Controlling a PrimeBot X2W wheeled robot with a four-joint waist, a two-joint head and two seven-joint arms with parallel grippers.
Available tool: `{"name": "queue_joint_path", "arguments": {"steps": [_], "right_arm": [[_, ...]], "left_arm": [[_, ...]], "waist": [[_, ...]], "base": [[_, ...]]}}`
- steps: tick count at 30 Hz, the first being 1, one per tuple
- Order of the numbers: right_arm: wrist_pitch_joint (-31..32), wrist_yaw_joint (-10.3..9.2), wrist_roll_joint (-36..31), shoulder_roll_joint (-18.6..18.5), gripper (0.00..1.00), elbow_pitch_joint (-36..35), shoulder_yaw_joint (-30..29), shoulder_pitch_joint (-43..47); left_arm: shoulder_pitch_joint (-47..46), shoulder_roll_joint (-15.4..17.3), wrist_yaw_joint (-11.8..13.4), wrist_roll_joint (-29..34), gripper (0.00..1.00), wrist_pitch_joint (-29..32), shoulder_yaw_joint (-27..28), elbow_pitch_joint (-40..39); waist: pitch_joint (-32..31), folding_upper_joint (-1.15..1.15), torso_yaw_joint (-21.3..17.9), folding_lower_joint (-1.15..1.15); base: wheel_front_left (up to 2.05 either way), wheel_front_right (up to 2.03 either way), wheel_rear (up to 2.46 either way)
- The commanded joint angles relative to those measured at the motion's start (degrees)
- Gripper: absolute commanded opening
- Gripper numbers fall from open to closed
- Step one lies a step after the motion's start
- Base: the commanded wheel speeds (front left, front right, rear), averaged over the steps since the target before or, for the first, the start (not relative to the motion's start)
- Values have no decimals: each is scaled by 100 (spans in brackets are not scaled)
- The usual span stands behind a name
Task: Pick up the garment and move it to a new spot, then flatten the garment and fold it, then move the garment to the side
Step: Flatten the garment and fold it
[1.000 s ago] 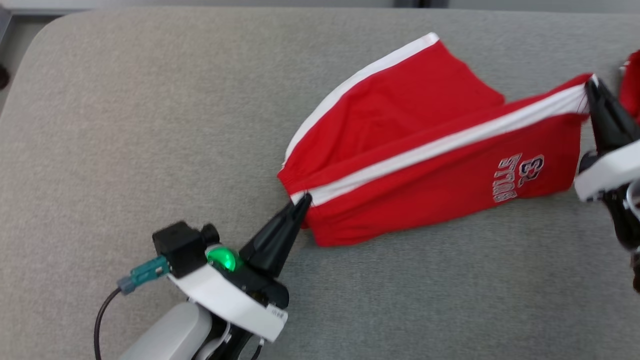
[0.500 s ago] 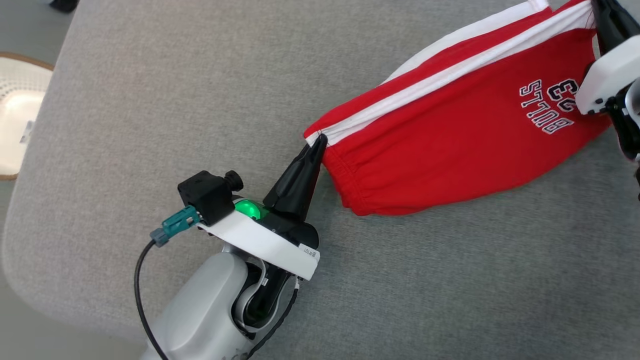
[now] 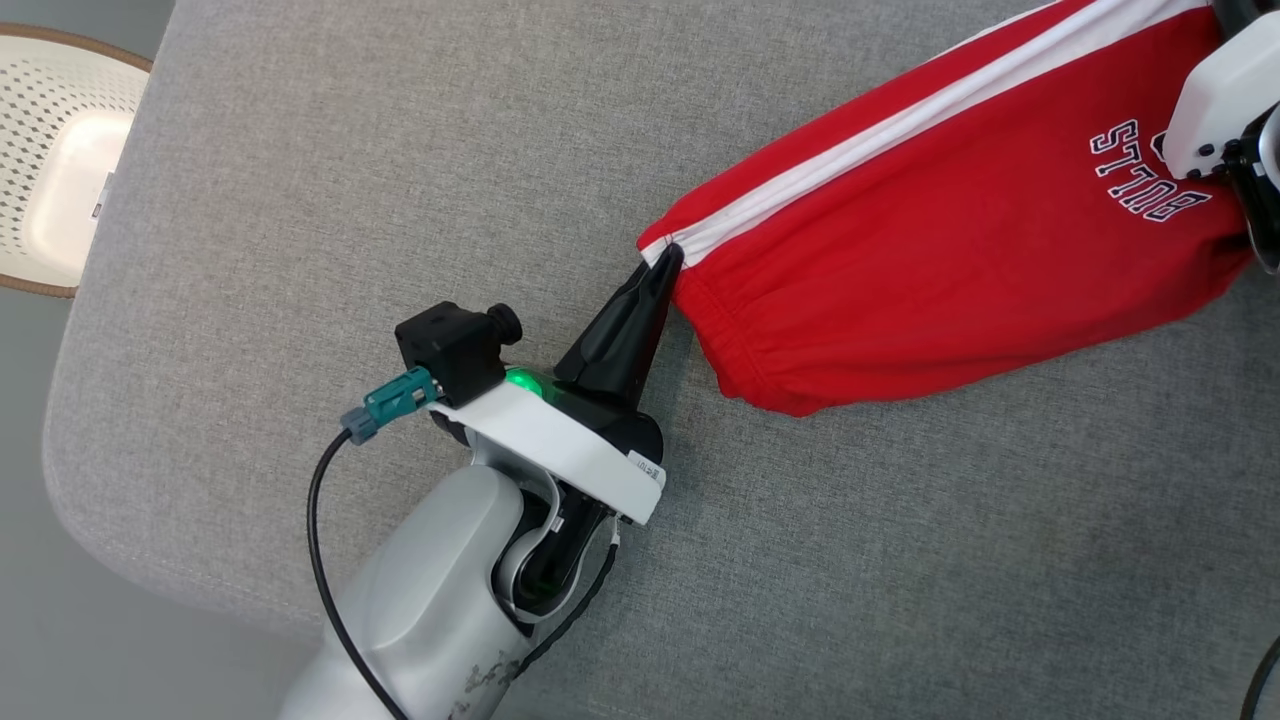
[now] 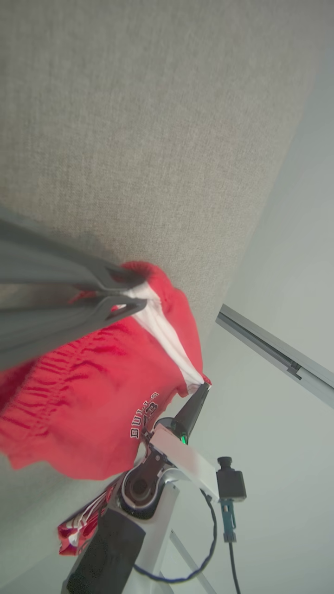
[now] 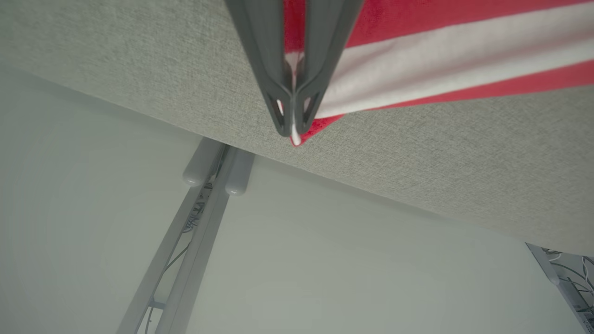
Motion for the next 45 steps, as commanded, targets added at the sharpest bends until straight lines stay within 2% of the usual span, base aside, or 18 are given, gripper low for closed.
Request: {"name": "queue_joint_path", "arguments": {"steps": [1,2,3,4,6,7,8,9,14,20,27,31,37,45], "right_arm": [[-61,-3,39,-12,3,68,27,-86],[-90,-3,55,12,26,111,70,-117],[-129,-3,81,37,69,130,100,-131],[-169,-3,106,66,100,165,126,-133],[-263,-3,147,102,100,181,163,-130],[-304,-3,155,109,100,155,186,-121],[-335,-3,180,116,100,116,202,-105],[-368,-3,213,126,100,66,208,-73],[-406,-3,355,127,100,-547,49,243],[-398,-3,259,242,100,-1623,-519,1175],[-396,-3,-2,487,100,-2303,-1059,2220],[-396,-3,-48,647,100,-2379,-1279,2738],[-396,-3,171,690,100,-2262,-1565,3220],[-397,-3,683,593,100,-1940,-2105,3562]], "left_arm": [[-113,22,-17,-23,0,-18,-4,42],[-138,20,-19,-54,11,-18,-22,72],[-175,17,-20,-80,35,-18,-26,82],[-204,17,-20,-106,41,-18,-24,92],[-214,15,-20,-135,52,-18,-18,117],[-204,18,-21,-112,68,-18,-8,142],[-195,21,-16,-87,91,-18,24,153],[-173,20,-14,-56,100,-18,78,152],[113,19,160,400,100,-19,554,50],[708,49,451,1256,100,-18,1338,-209],[1324,43,574,1924,100,-18,1941,-458],[1698,38,609,2279,100,-18,2159,-605],[2152,27,718,2697,100,-19,2313,-833],[2559,17,887,2942,100,-18,2043,-1136]], "waist": [[11,0,0,0],[16,0,-9,0],[20,0,-26,0],[15,0,-53,0],[-14,0,-112,0],[-40,0,-145,0],[-76,0,-183,0],[-117,0,-224,0],[-407,0,-502,0],[-844,0,-934,0],[-1251,0,-1301,0],[-1482,0,-1425,0],[-1725,0,-1368,0],[-1880,0,-934,0]], "base": [[0,0,0],[0,0,0],[0,0,0],[0,0,0],[0,0,0],[0,0,0],[0,0,0],[0,0,0],[0,0,0],[0,0,0],[0,0,0],[0,0,0],[0,0,0],[0,0,0]]}}
